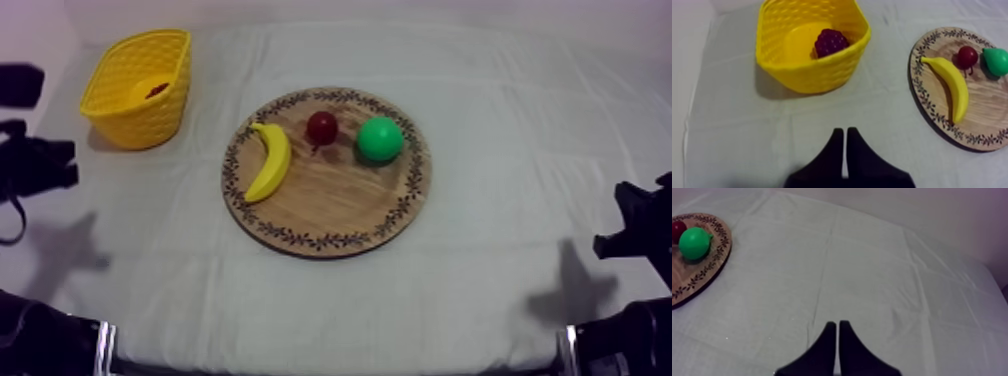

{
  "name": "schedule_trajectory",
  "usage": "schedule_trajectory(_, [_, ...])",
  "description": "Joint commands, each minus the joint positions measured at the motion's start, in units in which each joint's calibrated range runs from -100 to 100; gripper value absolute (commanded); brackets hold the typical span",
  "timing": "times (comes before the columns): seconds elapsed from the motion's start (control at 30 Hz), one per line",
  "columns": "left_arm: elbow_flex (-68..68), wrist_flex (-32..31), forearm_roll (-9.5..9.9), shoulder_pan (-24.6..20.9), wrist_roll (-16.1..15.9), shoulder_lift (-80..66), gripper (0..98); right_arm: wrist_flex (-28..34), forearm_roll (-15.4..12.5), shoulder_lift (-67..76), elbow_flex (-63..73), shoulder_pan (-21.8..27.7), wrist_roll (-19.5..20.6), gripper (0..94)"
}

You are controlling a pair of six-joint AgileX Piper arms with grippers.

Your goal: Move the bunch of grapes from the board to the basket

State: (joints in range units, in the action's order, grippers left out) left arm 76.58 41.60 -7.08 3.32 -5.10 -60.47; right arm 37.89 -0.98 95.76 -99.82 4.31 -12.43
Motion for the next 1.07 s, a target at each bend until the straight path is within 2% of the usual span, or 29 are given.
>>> schedule_trajectory(0.0, [9.9,-4.8,0.03,0.2,-0.4,-7.7,0.0,0.0,0.0,0.0,0.0,0.0,0.0,0.3])
schedule_trajectory(0.17, [17.0,-6.5,0.68,0.5,-1.9,-15.3,0.0,0.0,0.0,0.0,0.0,0.0,0.0,0.3])
schedule_trajectory(0.33, [20.0,-5.5,3.92,0.9,-2.5,-22.2,0.0,0.0,0.0,0.0,0.0,0.0,0.0,0.3])
schedule_trajectory(0.43, [20.4,-5.2,6.76,1.0,1.5,-24.6,0.0,0.0,0.0,0.0,0.0,0.0,0.0,0.3])
schedule_trajectory(0.5, [20.6,-4.9,7.96,1.2,4.7,-26.1,0.0,0.0,0.0,0.0,0.0,0.0,0.0,0.3])
schedule_trajectory(0.7, [20.9,-4.7,8.98,1.8,13.8,-31.7,0.0,0.0,0.0,0.0,0.0,0.0,0.0,0.3])
schedule_trajectory(0.8, [21.3,-5.0,9.06,2.3,15.8,-35.3,0.0,0.0,0.0,0.0,0.0,0.0,0.0,0.3])
schedule_trajectory(1.03, [23.0,-8.2,9.19,1.7,16.3,-39.2,0.1,0.0,0.0,0.0,0.0,0.0,0.0,0.3])
